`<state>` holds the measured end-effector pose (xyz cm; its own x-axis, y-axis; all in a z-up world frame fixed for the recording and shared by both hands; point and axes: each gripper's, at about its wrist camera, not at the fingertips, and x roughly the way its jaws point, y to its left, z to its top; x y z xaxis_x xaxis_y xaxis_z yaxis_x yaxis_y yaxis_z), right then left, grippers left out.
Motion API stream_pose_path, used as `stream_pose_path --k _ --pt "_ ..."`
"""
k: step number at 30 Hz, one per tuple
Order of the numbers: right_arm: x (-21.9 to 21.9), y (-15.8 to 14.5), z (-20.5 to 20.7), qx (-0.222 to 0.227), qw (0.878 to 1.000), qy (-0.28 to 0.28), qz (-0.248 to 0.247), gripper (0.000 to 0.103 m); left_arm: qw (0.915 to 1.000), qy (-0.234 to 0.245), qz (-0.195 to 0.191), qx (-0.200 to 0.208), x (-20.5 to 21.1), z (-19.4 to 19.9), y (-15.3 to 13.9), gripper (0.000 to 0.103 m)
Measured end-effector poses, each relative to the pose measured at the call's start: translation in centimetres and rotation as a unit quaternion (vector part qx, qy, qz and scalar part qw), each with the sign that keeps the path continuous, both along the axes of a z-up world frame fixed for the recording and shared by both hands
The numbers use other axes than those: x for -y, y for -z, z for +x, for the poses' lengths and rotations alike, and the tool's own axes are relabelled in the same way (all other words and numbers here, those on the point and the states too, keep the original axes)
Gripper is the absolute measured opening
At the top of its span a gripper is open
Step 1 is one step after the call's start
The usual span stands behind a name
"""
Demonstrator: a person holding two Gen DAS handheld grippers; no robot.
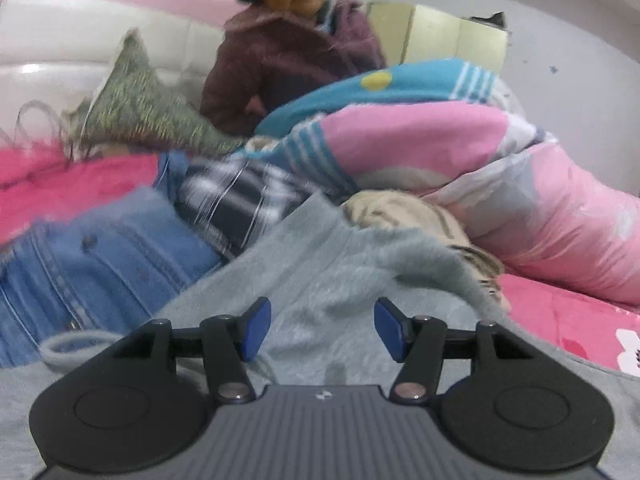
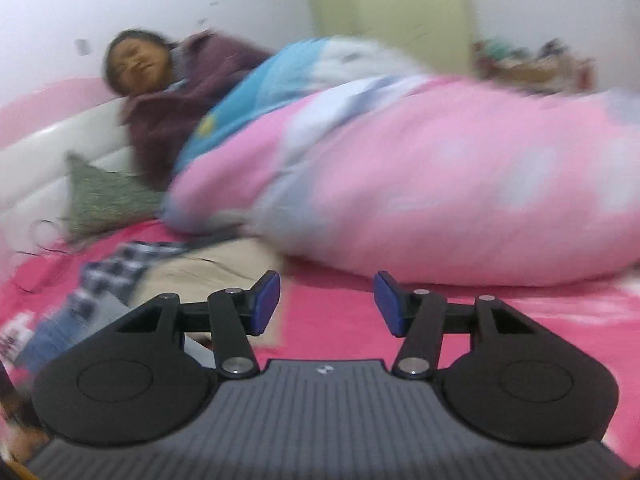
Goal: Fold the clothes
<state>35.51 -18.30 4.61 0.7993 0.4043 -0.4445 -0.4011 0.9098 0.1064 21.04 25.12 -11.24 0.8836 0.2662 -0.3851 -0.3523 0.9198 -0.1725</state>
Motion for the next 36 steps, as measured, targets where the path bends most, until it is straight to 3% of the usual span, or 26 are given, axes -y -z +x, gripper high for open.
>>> stream_pose_path --k 5,10,13,15,17,20,23,25,27,28,32,36 --pt "8.2 3.1 -6.4 -0.042 0.994 0.085 -0.05 0.051 0.9949 0.093 0.033 -0.02 5.2 -0.1 -2.4 0.06" --pt "13.3 8.3 -11.8 -0.075 0.982 0.163 -0.055 0.052 0.9793 0.195 0.035 -0.042 11.0 1.9 -2.7 0.061" --pt "14.7 11.4 -13.9 -0.098 0.976 0.183 -0.06 0.052 0.9746 0.211 0.065 -0.039 13.3 2.9 -1.0 0.061" --pt "14.3 13.5 -15.4 -0.089 0.978 0.161 -0.101 0.055 0.974 0.206 0.075 -0.058 13.6 3.5 0.4 0.061" --pt "13.3 15.6 -17.1 -0.062 0.974 0.135 -0.173 0.058 0.974 0.197 0.076 -0.081 13.4 4.2 1.6 0.061" --pt "12.7 17.8 -17.8 -0.049 0.964 0.119 -0.231 0.057 0.9755 0.194 0.035 -0.099 12.0 5.0 2.6 0.061" --pt "13.7 18.7 -17.4 -0.062 0.967 0.114 -0.22 0.048 0.9755 0.194 -0.002 -0.104 11.0 5.5 3.2 0.061" --pt "14.3 18.7 -17.1 -0.065 0.97 0.109 -0.209 0.021 0.9754 0.194 -0.009 -0.104 10.8 5.6 3.4 0.061" --pt "14.5 18.3 -16.9 -0.063 0.97 0.115 -0.205 0.005 0.9752 0.195 -0.006 -0.105 10.9 5.5 3.4 0.063" --pt "14.7 18.0 -17.1 -0.059 0.971 0.12 -0.197 0.002 0.975 0.196 -0.003 -0.105 11.0 5.5 3.4 0.064" --pt "16.2 16.5 -17.5 -0.05 0.976 0.152 -0.147 0.0 0.9746 0.197 -0.001 -0.106 11.1 5.8 3.4 0.065" --pt "16.3 15.7 -17.6 -0.064 0.985 0.115 -0.11 0.007 0.9744 0.199 -0.003 -0.105 11.1 5.7 3.3 0.066"
